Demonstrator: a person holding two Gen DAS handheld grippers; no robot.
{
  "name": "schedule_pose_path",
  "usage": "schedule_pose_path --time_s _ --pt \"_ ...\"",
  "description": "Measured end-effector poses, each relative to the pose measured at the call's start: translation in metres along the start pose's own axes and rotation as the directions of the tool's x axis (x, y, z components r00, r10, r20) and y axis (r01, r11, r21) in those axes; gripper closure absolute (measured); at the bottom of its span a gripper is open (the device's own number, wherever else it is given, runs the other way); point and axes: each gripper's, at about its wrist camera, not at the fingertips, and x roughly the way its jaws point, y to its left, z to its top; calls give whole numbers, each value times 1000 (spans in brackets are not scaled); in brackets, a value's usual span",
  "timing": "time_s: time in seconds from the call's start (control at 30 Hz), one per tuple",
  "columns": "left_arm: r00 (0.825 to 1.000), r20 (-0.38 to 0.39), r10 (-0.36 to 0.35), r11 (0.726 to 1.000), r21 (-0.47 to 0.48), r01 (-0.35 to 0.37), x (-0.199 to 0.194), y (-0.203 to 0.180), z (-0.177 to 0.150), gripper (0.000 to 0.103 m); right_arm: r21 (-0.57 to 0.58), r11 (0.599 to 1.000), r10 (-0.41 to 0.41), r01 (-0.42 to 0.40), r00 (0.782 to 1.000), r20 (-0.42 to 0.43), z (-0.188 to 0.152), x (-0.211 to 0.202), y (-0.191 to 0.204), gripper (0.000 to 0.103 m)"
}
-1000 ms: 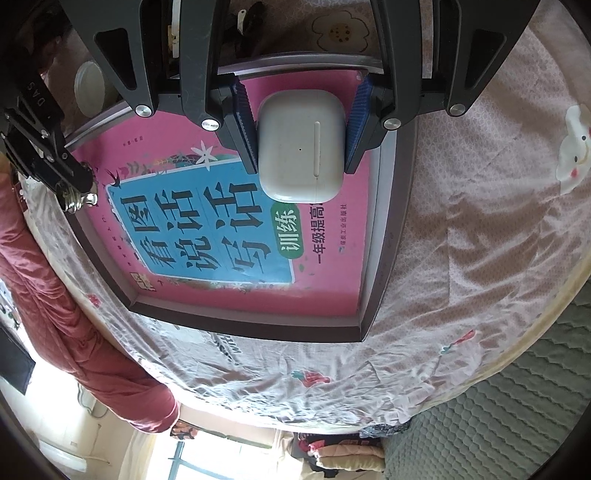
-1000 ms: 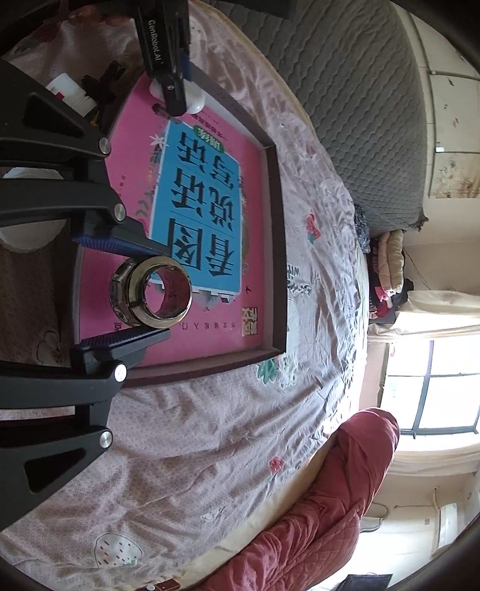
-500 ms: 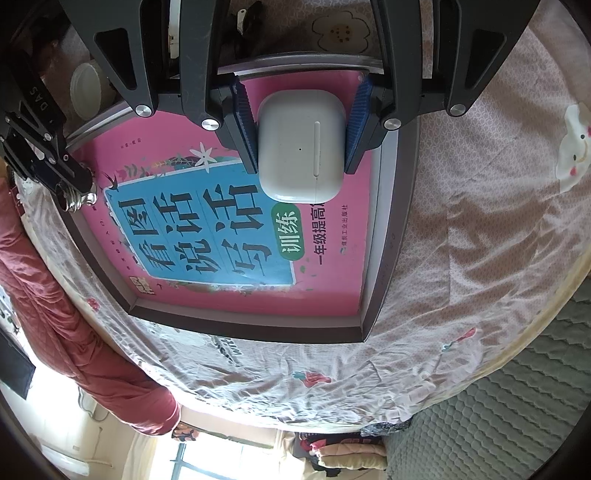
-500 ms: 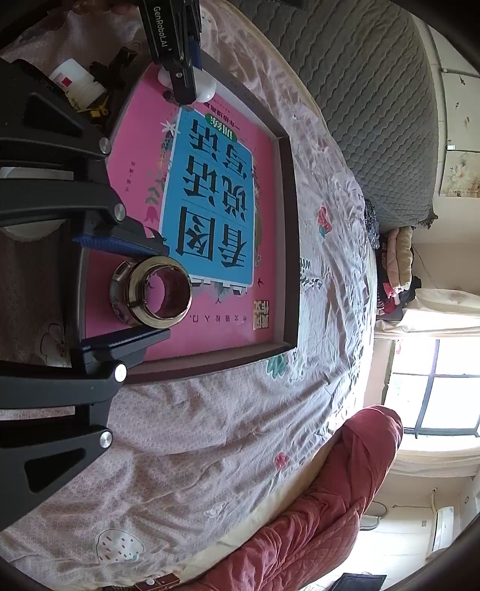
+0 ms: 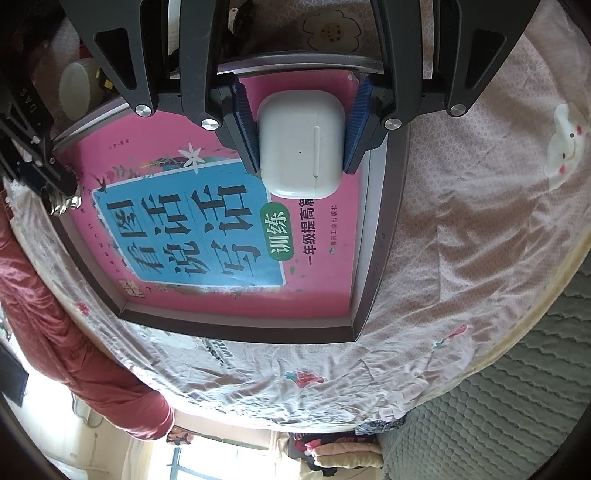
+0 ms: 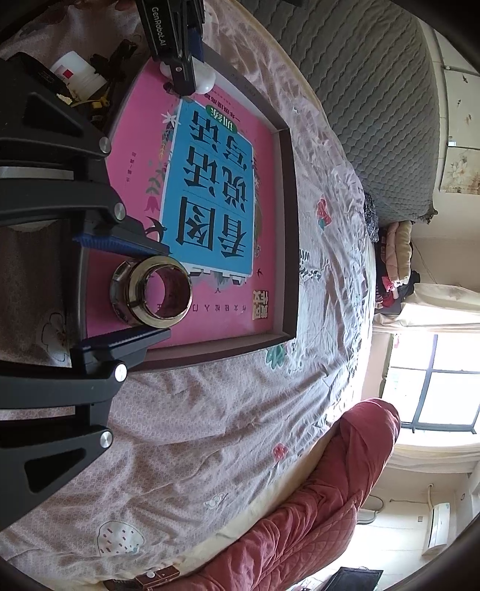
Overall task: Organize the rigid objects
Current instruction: 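Carry the earbud case and metal jar over the tray with both grippers, then lower and release the earbud case and metal jar onto the pink book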
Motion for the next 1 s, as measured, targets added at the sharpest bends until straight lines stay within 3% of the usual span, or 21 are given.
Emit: schedule_pose_path --time_s 0.6,0.9,1.0 --pt "995 77 -56 998 -39 59 -33 15 -4 51 3 1000 -3 3 1000 20 -1 -3 -2 66" --pt "992 99 -72 996 -45 77 -47 20 -7 50 22 1000 17 -18 999 37 -1 -7 -4 60" --pt "991 109 -74 996 -48 80 -52 22 -8 49 32 999 15 -16 998 53 0 -10 -7 54"
